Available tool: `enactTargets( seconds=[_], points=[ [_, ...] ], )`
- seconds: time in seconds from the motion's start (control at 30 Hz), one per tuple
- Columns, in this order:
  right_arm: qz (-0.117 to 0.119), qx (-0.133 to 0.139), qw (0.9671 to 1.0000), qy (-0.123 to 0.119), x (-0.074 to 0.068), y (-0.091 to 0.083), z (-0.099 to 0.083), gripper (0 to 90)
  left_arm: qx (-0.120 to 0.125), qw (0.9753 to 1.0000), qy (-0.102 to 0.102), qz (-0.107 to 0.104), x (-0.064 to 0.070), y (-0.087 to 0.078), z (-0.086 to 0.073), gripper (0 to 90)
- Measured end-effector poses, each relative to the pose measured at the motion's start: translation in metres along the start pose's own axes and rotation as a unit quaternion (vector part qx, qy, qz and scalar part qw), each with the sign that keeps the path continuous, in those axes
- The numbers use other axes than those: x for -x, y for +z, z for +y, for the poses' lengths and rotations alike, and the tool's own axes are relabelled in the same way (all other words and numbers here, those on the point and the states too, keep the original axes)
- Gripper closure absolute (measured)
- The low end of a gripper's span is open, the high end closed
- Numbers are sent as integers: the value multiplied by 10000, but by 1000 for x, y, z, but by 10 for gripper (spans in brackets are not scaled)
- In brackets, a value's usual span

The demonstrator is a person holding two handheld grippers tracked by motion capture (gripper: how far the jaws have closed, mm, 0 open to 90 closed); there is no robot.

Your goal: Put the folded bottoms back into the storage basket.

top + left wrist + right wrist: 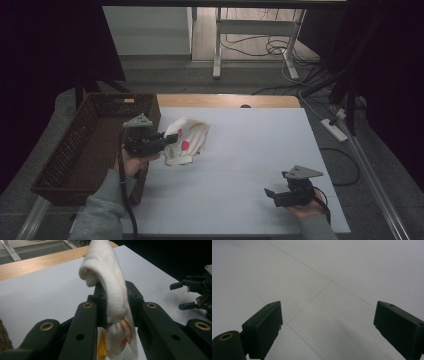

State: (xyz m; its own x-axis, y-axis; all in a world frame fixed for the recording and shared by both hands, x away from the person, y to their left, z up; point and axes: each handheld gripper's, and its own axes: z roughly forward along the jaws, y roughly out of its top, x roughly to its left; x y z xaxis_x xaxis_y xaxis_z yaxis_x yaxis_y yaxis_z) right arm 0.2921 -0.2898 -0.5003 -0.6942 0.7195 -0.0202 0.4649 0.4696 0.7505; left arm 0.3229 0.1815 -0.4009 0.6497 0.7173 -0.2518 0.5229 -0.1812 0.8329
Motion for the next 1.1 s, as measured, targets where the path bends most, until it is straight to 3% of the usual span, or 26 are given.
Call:
enactTargets(
  seconds=[0.23,1.1],
  points=[
    [-5,5,10000,1,0,0,0,87,25,9999,6,99,-4,-10,3,745],
    [-47,-5,10000,21,1,-1,0,87,211,9996,-150,117,-13,-32,1,745]
  ],
)
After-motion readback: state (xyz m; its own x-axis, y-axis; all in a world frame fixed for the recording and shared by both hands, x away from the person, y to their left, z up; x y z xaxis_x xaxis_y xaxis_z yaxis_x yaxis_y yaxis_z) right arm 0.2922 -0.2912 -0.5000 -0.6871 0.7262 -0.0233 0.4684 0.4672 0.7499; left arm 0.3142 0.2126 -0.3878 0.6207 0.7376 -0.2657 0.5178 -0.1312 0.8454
